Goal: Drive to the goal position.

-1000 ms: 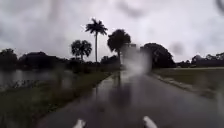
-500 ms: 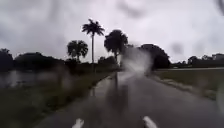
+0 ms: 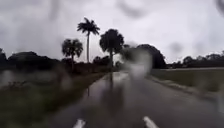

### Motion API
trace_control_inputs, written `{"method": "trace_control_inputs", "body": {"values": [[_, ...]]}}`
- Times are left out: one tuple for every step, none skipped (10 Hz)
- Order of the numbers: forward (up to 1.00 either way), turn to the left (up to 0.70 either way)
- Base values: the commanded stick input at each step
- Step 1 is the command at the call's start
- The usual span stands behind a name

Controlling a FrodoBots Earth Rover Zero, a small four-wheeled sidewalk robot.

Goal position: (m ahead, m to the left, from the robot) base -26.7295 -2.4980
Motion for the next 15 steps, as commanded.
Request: {"method": "trace_control_inputs", "body": {"values": [[0.85, 0.0], [0.85, 0.0], [0.85, 0.0], [0.85, 0.0], [0.85, 0.0], [0.85, 0.0], [0.85, 0.0], [0.85, 0.0], [0.85, 0.0], [0.85, 0.0], [0.85, 0.0], [0.85, 0.0], [0.85, 0.0], [0.85, -0.17], [0.85, -0.32]]}}
